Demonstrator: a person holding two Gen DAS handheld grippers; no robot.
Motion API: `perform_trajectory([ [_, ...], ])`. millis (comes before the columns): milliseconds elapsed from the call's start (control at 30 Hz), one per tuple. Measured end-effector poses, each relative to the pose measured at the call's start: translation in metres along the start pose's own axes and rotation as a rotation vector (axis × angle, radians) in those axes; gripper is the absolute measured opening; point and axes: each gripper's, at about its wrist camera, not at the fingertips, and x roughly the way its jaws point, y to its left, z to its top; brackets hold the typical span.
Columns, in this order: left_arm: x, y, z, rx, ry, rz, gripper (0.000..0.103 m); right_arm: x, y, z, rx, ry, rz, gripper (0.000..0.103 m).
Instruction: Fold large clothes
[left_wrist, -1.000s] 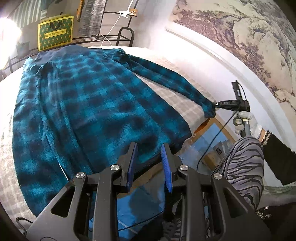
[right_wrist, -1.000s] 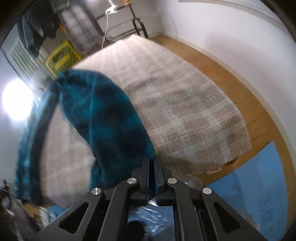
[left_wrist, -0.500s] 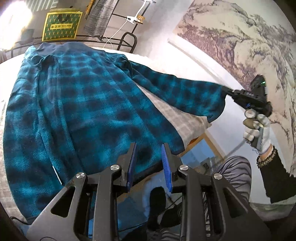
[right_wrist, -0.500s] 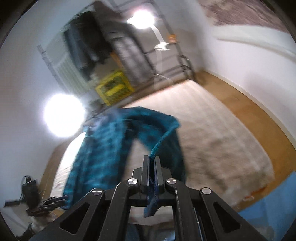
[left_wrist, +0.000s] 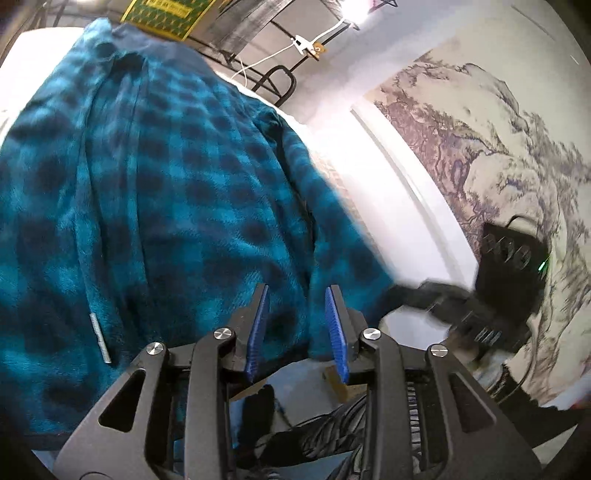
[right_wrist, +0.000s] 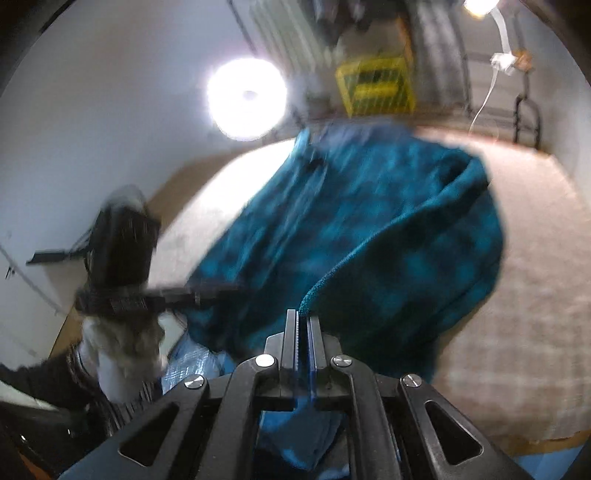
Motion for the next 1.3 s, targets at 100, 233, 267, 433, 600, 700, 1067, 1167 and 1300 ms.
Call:
perform_trajectory([
  [100,0.016,0.004,-0.001,-0.019,0.026,-0.01,0.056,0.029,0.005,-0.01,-0.053,0.099,-0.004,0.006],
  [233,0.046,0.002,-0.003,-0.012,0.076,0.004,0.056,0.025,-0.008,-0.009,-0.064,0.135,0.044,0.039],
  [267,0.054,0.0,-0.004,-0.011,0.088,-0.003,0.056,0.02,-0.012,-0.007,-0.063,0.129,0.065,0.039],
  [433,0.082,-0.012,-0.005,0.001,0.126,-0.049,0.056,-0.01,-0.046,0.01,-0.011,0.057,0.114,0.039],
  [600,0.086,-0.007,-0.003,-0.032,0.162,-0.082,0.056,-0.027,-0.104,0.043,0.117,-0.037,0.101,0.039],
  [700,0.071,-0.003,0.0,-0.081,0.155,-0.116,0.056,-0.022,-0.137,0.068,0.167,-0.064,0.035,0.04],
  [1067,0.095,-0.006,0.009,-0.054,0.191,-0.087,0.009,0.054,-0.249,0.178,0.38,-0.084,-0.132,0.05],
  [1167,0.1,-0.012,0.004,-0.008,0.207,-0.088,0.004,0.086,-0.286,0.199,0.506,-0.092,-0.122,0.05],
  [1300,0.096,-0.02,0.003,0.012,0.203,-0.123,0.004,0.117,-0.313,0.214,0.592,-0.102,-0.105,0.045],
])
